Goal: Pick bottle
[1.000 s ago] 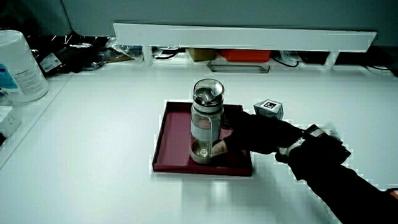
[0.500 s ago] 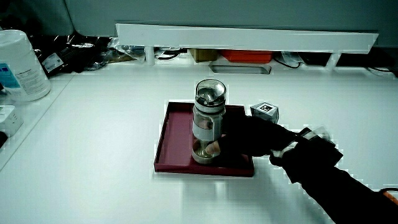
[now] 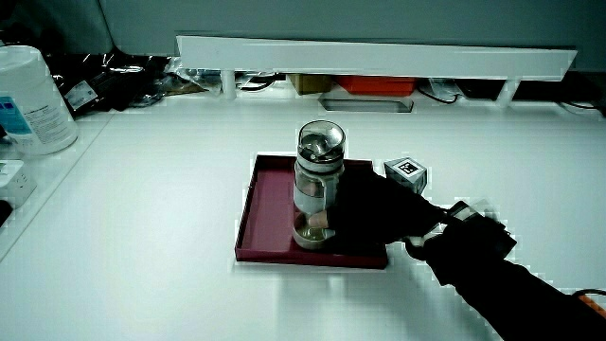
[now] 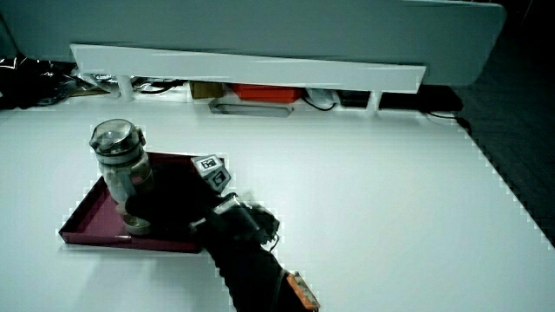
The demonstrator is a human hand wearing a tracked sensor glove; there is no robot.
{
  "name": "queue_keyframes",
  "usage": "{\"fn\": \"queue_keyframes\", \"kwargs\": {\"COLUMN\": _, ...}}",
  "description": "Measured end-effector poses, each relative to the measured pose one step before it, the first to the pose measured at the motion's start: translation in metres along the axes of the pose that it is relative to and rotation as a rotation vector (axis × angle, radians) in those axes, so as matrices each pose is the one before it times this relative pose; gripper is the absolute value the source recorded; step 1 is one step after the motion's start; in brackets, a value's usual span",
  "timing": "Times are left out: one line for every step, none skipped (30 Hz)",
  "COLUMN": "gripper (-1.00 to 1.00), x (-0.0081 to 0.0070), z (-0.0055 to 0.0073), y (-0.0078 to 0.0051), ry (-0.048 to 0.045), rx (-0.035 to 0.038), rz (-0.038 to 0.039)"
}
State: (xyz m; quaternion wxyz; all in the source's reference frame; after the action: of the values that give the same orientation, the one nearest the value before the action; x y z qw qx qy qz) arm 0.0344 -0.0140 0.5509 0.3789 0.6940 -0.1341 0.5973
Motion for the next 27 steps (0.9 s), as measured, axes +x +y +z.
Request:
{"fn": "queue_keyframes", "kwargs": {"gripper": 1.0, "x": 0.00021, "z": 0.00007, "y": 0.00003, "ry": -0.00294, "rx": 0.00189, "rz": 0.01215}}
{"fn": "queue_keyframes", "kwargs": {"gripper": 1.0, "x": -0.00022, "z": 0.00019, "y": -0.00049, "ry": 0.00144, "rx": 0.00422, "rz": 0.00864}}
{"fn": "queue_keyframes", "kwargs": {"gripper": 1.0, "x": -0.00103, "z": 0.00093, "y": -0.00047, "ry": -0.01496, "rx": -0.0059, "rz": -0.00745}}
{"fn": "queue_keyframes", "kwargs": {"gripper": 1.0, "x": -0.00258, "z": 0.00051, "y": -0.00063, "ry": 0.00703, "rx": -0.00693, "rz": -0.00069}}
{"fn": "queue_keyframes", "kwargs": {"gripper": 1.0, "x": -0.00078, "z": 0.00041, "y": 0.00003, "ry": -0.00494, "rx": -0.0046, "rz": 0.0137}}
{"fn": "queue_keyframes", "kwargs": {"gripper": 1.0, "x": -0.00099, "z": 0.00044, "y": -0.00082, "ry": 0.01796, "rx": -0.00173, "rz": -0.00029}}
{"fn": "queue_keyframes", "kwargs": {"gripper": 1.0, "x": -0.00199, "z": 0.00167, "y": -0.00088, "ry": -0.01464, "rx": 0.00199, "rz": 0.0061}}
{"fn": "queue_keyframes", "kwargs": {"gripper": 1.0, "x": -0.00333, "z": 0.00107, "y": -0.00114, "ry": 0.02127, "rx": -0.00605, "rz": 0.01603}}
{"fn": "queue_keyframes", "kwargs": {"gripper": 1.0, "x": -0.00295, "z": 0.00164, "y": -0.00095, "ry": -0.01384, "rx": 0.00012, "rz": 0.00534}}
{"fn": "queue_keyframes", "kwargs": {"gripper": 1.0, "x": -0.00474, "z": 0.00138, "y": -0.00159, "ry": -0.01419, "rx": -0.00092, "rz": 0.00835}}
{"fn": "queue_keyframes", "kwargs": {"gripper": 1.0, "x": -0.00381, "z": 0.00148, "y": -0.00106, "ry": -0.01255, "rx": -0.0061, "rz": 0.01222}}
{"fn": "queue_keyframes", "kwargs": {"gripper": 1.0, "x": -0.00592, "z": 0.00121, "y": -0.00182, "ry": 0.00973, "rx": -0.00679, "rz": 0.01805}}
{"fn": "queue_keyframes", "kwargs": {"gripper": 1.0, "x": -0.00194, "z": 0.00199, "y": -0.00124, "ry": -0.00987, "rx": -0.00206, "rz": -0.00044}}
{"fn": "queue_keyframes", "kwargs": {"gripper": 1.0, "x": -0.00447, "z": 0.00196, "y": -0.00166, "ry": -0.01008, "rx": -0.00235, "rz": 0.00414}}
{"fn": "queue_keyframes", "kwargs": {"gripper": 1.0, "x": -0.00496, "z": 0.00132, "y": -0.0015, "ry": 0.00415, "rx": -0.0072, "rz": 0.01826}}
{"fn": "queue_keyframes", "kwargs": {"gripper": 1.0, "x": -0.00447, "z": 0.00145, "y": -0.00191, "ry": -0.00014, "rx": 0.00156, "rz": 0.0218}}
{"fn": "queue_keyframes", "kwargs": {"gripper": 1.0, "x": -0.0039, "z": 0.00215, "y": -0.00254, "ry": -0.02121, "rx": -0.00334, "rz": -0.01176}}
{"fn": "queue_keyframes", "kwargs": {"gripper": 1.0, "x": -0.004, "z": 0.00163, "y": -0.00256, "ry": 0.00369, "rx": -0.00242, "rz": 0.02325}}
{"fn": "queue_keyframes", "kwargs": {"gripper": 1.0, "x": -0.00474, "z": 0.00179, "y": -0.00279, "ry": -0.00872, "rx": -0.00425, "rz": 0.00838}}
{"fn": "queue_keyframes", "kwargs": {"gripper": 1.0, "x": -0.00427, "z": 0.0014, "y": -0.003, "ry": 0.0004, "rx": -0.00362, "rz": 0.00878}}
{"fn": "queue_keyframes", "kwargs": {"gripper": 1.0, "x": -0.00341, "z": 0.0014, "y": -0.00278, "ry": 0.00314, "rx": -0.00933, "rz": -0.00894}}
{"fn": "queue_keyframes", "kwargs": {"gripper": 1.0, "x": -0.00349, "z": 0.00182, "y": -0.00353, "ry": -0.01098, "rx": -0.00216, "rz": -0.00353}}
{"fn": "queue_keyframes", "kwargs": {"gripper": 1.0, "x": -0.00276, "z": 0.00168, "y": -0.00385, "ry": 0.00193, "rx": -0.00401, "rz": 0.00152}}
{"fn": "queue_keyframes", "kwargs": {"gripper": 1.0, "x": -0.00326, "z": 0.00228, "y": -0.00405, "ry": -0.01249, "rx": -0.00696, "rz": -0.0036}}
{"fn": "queue_keyframes", "kwargs": {"gripper": 1.0, "x": 0.00099, "z": 0.00308, "y": -0.00557, "ry": -0.05564, "rx": -0.00109, "rz": -0.05863}}
{"fn": "queue_keyframes", "kwargs": {"gripper": 1.0, "x": -0.00073, "z": 0.00222, "y": -0.00717, "ry": -0.02271, "rx": -0.00257, "rz": -0.05033}}
{"fn": "queue_keyframes", "kwargs": {"gripper": 1.0, "x": 0.00311, "z": 0.00247, "y": -0.00438, "ry": -0.05157, "rx": 0.00334, "rz": 0.06212}}
